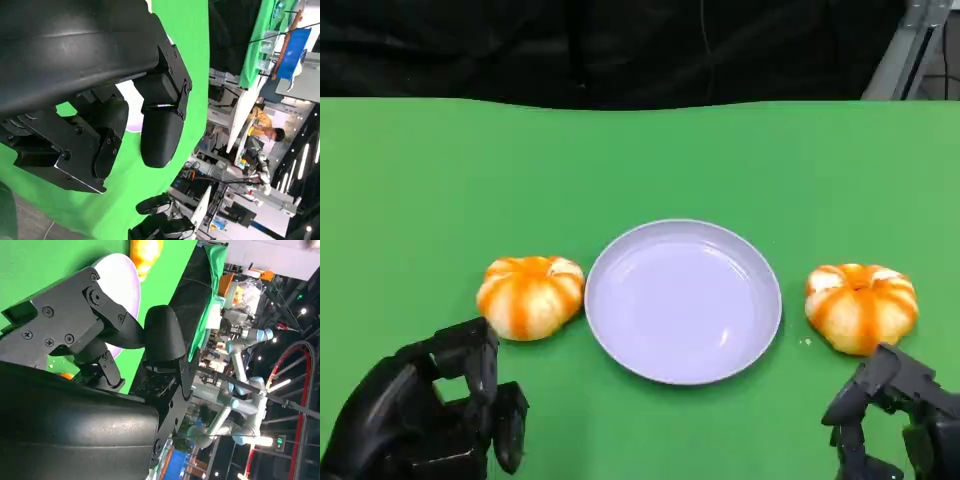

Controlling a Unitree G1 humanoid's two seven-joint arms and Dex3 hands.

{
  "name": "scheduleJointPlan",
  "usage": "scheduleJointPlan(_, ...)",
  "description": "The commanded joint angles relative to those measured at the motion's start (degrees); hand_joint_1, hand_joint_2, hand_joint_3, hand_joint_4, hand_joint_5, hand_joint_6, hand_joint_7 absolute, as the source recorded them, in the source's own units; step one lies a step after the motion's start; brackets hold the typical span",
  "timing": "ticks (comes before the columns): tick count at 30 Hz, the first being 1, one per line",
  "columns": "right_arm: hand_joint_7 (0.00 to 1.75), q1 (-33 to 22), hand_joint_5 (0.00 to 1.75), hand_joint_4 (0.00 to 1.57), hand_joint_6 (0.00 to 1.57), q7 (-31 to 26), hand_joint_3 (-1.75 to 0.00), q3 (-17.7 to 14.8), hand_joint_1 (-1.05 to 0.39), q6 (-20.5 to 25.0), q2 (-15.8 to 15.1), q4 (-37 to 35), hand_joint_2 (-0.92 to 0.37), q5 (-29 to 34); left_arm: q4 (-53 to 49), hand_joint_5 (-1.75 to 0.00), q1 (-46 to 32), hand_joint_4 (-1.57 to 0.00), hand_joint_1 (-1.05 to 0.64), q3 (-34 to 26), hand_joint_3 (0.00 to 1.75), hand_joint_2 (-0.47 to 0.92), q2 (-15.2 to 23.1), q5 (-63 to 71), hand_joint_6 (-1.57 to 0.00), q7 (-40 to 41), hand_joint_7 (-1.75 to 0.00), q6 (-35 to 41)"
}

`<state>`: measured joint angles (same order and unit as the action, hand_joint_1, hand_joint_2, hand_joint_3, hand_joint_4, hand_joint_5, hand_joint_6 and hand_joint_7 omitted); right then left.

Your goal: Grasp the bread from the table and place it into the plate.

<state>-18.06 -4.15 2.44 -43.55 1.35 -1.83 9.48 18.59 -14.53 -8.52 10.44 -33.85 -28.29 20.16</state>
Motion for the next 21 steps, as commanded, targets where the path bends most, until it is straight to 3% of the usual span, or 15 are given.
scheduleJointPlan(1, 1.5, -0.27, 1.75, 0.84, 0.75, -0.08, -1.25, -0.49, -0.11, -0.23, -0.79, 0.6, -0.51, -0.27, 0.4, -1.75, 0.24, -1.02, 0.1, -0.41, 1.69, 0.52, 0.61, -0.53, -0.86, 0.29, -1.75, 0.33)
scheduleJointPlan(5, 1.51, -0.27, 1.75, 0.84, 0.75, -0.08, -1.25, -0.48, -0.11, -0.23, -0.79, 0.6, -0.5, -0.27, 0.4, -1.75, 0.24, -1.02, 0.1, -0.41, 1.69, 0.52, 0.61, -0.53, -0.86, 0.29, -1.75, 0.33)
scheduleJointPlan(6, 1.51, -0.69, 1.75, 0.84, 0.75, -0.09, -1.25, -0.29, -0.11, 0.16, -0.53, 1.1, -0.5, -0.41, -0.56, -1.75, 0.15, -1.02, 0.1, 0.29, 1.69, 0.52, -0.06, 3.35, -0.86, -0.79, -1.75, -6.66)
scheduleJointPlan(7, 1.5, -1.01, 1.75, 0.84, 0.75, -0.1, -1.25, -0.14, -0.1, 0.47, -0.33, 1.49, -0.51, -0.52, -1.38, -1.61, 0.08, -0.73, 0.01, 0.85, 1.47, 0.47, -0.59, 6.32, -0.66, -1.62, -1.55, -12.1)
scheduleJointPlan(8, 1.5, -1.08, 1.75, 0.85, 0.75, 0.03, -1.25, -0.17, -0.1, 0.47, -0.5, 1.68, -0.51, -0.61, -2.33, -1.54, 2.31, -0.58, -0.04, 3.25, 1.27, 0.49, 1.57, 16.35, -0.58, 0.48, -1.4, -19.86)
scheduleJointPlan(9, 1.5, -1.13, 1.75, 0.84, 0.75, 0.16, -1.25, -0.21, -0.11, 0.5, -0.67, 1.84, -0.5, -0.7, -3.27, -1.14, 4.1, -0.31, -0.36, 4.97, 0.67, 0.7, 3.18, 23.84, -0.45, 2.21, -0.92, -25.43)
scheduleJointPlan(10, 1.5, -1.09, 1.75, 0.84, 0.75, 0.25, -1.25, -0.26, -0.12, 0.45, -0.84, 1.86, -0.5, -0.74, -4.0, -0.88, 5.39, -0.24, -0.5, 5.98, 0.33, 0.83, 4.23, 28.57, -0.47, 3.58, -0.58, -28.45)
scheduleJointPlan(11, 1.5, -1.07, 1.75, 0.84, 0.75, 0.3, -1.25, -0.28, -0.12, 0.43, -0.93, 1.88, -0.5, -0.76, -4.69, -0.8, 6.09, -0.22, -0.55, 6.49, 0.21, 0.87, 4.62, 31.33, -0.49, 4.34, -0.45, -30.5)
scheduleJointPlan(14, 1.5, -1.1, 1.75, 0.84, 0.75, 0.33, -1.24, -0.27, -0.12, 0.5, -0.94, 1.96, -0.5, -0.79, -6.51, -0.71, 6.38, -0.2, -0.59, 6.74, 0.11, 0.92, 4.19, 33.12, -0.5, 5.1, -0.33, -33.52)
scheduleJointPlan(21, 1.5, -0.11, 1.75, 0.84, 0.75, 0.32, -1.26, -0.56, -0.11, -0.61, -1.23, 0.46, -0.49, -1.08, -7.84, -0.63, 8.48, -0.18, -0.65, 7.6, 0.12, 0.92, 5.14, 37.44, -0.52, 6.54, -0.24, -34.39)
